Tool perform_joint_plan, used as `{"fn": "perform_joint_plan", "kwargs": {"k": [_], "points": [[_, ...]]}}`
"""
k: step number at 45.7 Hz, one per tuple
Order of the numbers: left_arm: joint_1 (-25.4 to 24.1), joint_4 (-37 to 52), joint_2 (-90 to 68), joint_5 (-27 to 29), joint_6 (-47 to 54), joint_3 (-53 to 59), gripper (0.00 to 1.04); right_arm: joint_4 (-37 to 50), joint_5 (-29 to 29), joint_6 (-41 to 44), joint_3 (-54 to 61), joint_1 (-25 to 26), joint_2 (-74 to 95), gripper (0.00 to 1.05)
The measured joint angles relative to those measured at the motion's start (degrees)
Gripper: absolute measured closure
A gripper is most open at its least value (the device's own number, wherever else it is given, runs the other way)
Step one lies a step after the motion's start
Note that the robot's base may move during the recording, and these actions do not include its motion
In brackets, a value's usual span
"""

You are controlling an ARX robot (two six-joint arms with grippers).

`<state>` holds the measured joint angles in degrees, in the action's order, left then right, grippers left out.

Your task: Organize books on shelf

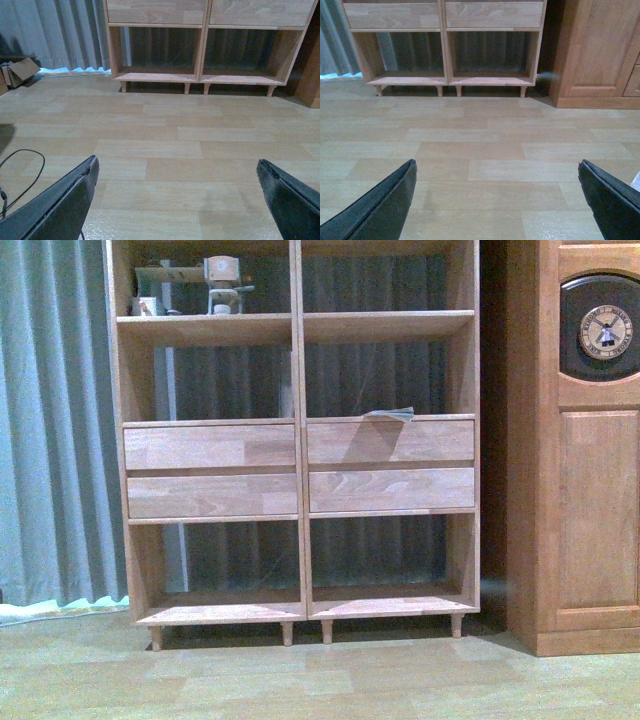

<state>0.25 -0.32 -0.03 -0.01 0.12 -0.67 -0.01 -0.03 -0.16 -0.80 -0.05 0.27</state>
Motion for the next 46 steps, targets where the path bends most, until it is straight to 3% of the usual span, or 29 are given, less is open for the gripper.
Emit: {"fn": "perform_joint_plan", "kwargs": {"k": [46], "points": [[0.02,0.00,0.00,0.00,0.00,0.00,0.07,0.00,0.00,0.00,0.00,0.00,0.00,0.07]]}}
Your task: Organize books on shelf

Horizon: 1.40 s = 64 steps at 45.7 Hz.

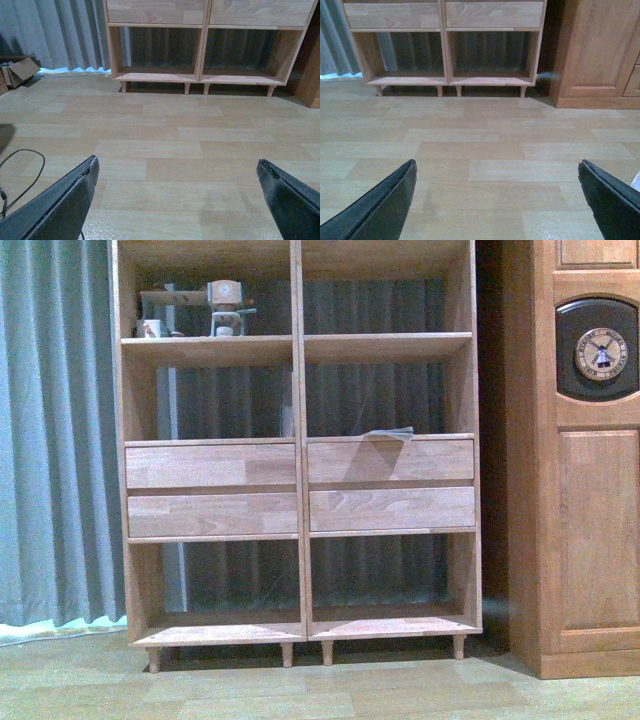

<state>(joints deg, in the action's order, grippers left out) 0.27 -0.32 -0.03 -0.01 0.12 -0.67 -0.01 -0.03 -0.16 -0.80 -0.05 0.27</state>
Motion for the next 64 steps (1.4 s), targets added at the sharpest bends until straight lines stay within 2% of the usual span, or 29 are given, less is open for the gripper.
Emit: {"fn": "perform_joint_plan", "kwargs": {"k": [64], "points": [[-0.02,0.00,0.00,0.00,0.00,0.00,0.07,0.00,0.00,0.00,0.00,0.00,0.00,0.07]]}}
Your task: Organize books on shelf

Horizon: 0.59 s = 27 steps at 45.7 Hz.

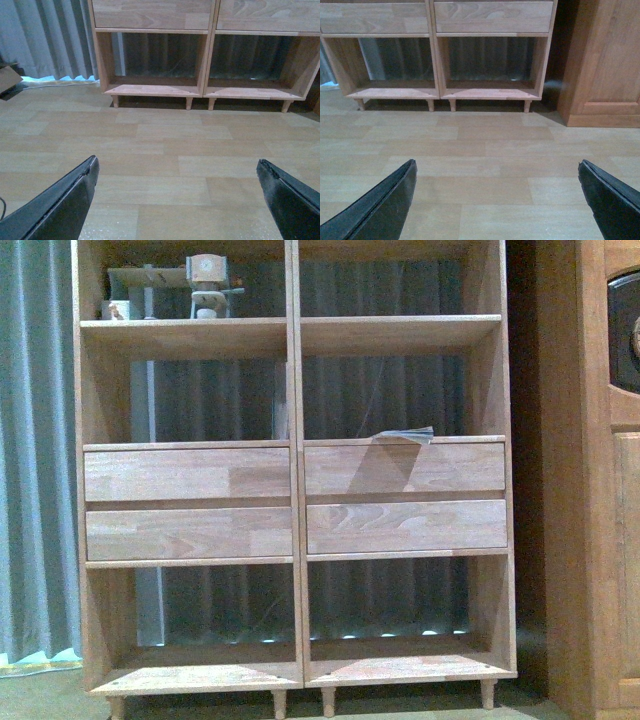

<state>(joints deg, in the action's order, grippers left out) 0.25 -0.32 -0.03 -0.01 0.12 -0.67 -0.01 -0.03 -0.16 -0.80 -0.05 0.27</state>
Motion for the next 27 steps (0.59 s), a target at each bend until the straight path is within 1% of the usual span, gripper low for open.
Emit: {"fn": "perform_joint_plan", "kwargs": {"k": [27], "points": [[0.00,0.00,-0.02,0.00,0.00,0.00,0.07,0.00,-0.02,0.02,0.00,0.00,0.00,0.07]]}}
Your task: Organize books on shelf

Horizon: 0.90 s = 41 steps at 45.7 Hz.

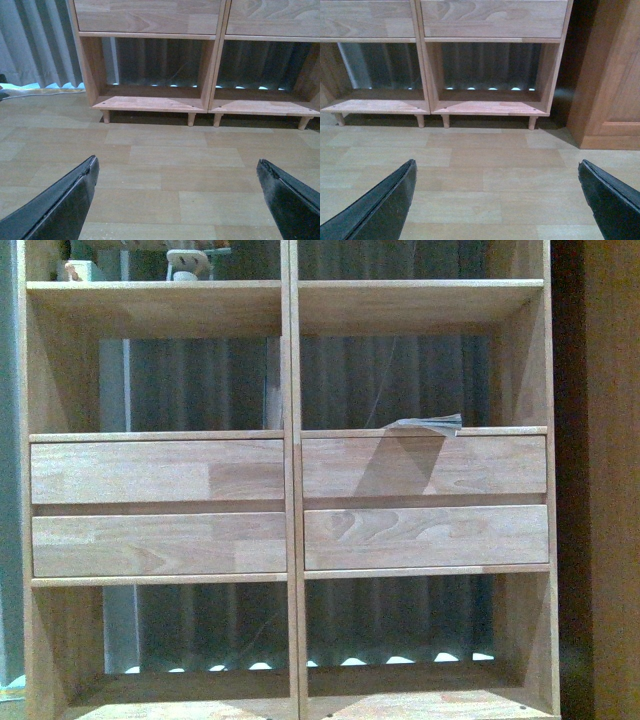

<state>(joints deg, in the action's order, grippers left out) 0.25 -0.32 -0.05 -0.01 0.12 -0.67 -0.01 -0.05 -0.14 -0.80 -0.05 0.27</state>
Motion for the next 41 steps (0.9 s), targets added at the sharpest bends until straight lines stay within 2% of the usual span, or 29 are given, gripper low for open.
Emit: {"fn": "perform_joint_plan", "kwargs": {"k": [41], "points": [[0.00,0.00,0.02,0.00,0.00,0.00,0.07,0.00,0.02,-0.02,0.00,0.00,0.00,0.07]]}}
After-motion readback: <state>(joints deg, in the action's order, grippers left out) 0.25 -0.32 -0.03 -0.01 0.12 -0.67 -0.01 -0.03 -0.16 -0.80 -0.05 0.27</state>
